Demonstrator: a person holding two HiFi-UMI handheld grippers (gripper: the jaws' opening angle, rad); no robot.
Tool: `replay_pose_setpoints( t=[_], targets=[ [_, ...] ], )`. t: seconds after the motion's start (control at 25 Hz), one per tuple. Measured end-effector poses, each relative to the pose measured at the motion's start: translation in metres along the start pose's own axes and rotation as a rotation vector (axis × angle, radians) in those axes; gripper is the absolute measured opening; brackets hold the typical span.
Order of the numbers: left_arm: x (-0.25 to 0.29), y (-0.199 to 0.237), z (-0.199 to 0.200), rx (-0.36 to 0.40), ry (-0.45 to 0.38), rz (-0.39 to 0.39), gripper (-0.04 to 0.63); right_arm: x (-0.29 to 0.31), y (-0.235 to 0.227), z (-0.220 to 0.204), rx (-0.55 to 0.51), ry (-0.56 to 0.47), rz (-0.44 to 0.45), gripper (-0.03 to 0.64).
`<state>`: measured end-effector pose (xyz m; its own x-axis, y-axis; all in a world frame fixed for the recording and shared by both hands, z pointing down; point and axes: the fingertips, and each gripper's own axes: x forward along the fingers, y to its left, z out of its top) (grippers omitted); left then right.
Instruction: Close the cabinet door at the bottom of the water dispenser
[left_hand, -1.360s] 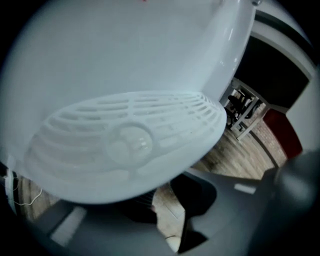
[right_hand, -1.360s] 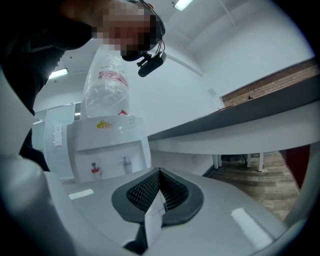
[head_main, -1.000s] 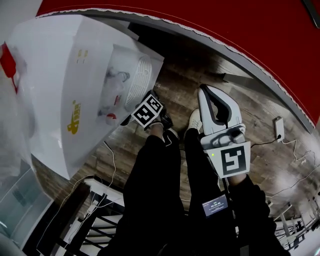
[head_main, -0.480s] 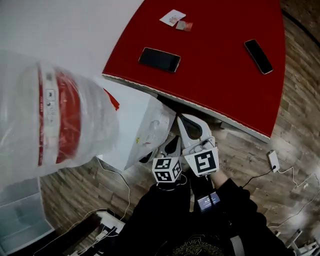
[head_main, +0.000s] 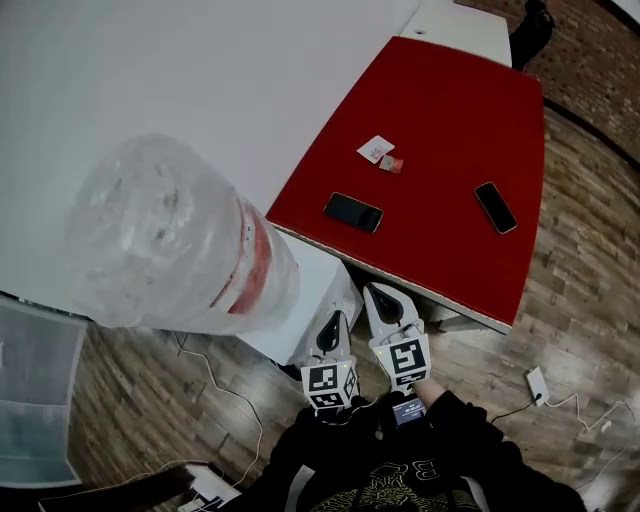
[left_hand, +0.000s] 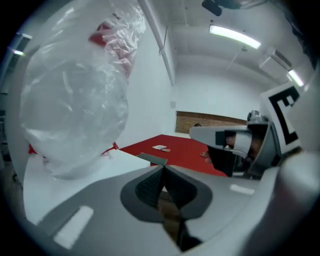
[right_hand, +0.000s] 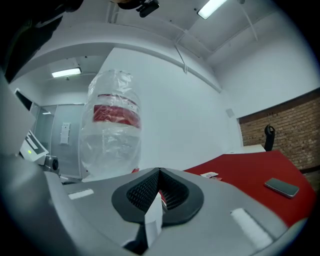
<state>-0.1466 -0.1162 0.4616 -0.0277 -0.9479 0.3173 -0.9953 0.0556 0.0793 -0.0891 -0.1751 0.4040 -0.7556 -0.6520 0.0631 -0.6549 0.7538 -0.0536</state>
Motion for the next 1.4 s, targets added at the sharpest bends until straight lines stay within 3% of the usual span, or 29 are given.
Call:
replay_pose_setpoints(
  t=[0.12, 0.32, 0.48, 0.64, 0.96, 1.24, 1.4],
  targets=[
    [0.0, 0.014, 0.017, -0.035, -0.043, 0.05, 0.006, 0.007, 0.0, 0.011, -0.051, -0.004, 0.024, -0.002],
    [-0.024, 0.016, 0.049, -0.004, -0.086, 0.075, 0.007, -0.02, 0.023, 0.022, 0.002, 0.049, 0.054, -0.002],
    [-0.035, 0.017, 0.1, 0.052, -0.182, 0.051, 0.006, -0.026, 0.026, 0.062, 0.065, -0.021, 0.023, -0.002],
    [-0.043, 0.029, 0.134, 0.005, -0.251, 0.052, 0.006, -0.022, 0.033, 0.087, 0.04, -0.068, 0.036, -0.002],
    [-0.049, 0.023, 0.134, 0.061, -0.244, 0.076, 0.006, -0.027, 0.045, 0.087, 0.023, -0.049, 0.024, -0.002],
    [-0.053, 0.026, 0.134, 0.05, -0.297, 0.108, 0.006, -0.023, 0.037, 0.088, 0.021, -0.068, -0.015, -0.002],
    [-0.05, 0.026, 0.131, 0.052, -0.282, 0.111, 0.006, -0.025, 0.032, 0.089, 0.021, -0.072, -0.032, -0.002]
  ],
)
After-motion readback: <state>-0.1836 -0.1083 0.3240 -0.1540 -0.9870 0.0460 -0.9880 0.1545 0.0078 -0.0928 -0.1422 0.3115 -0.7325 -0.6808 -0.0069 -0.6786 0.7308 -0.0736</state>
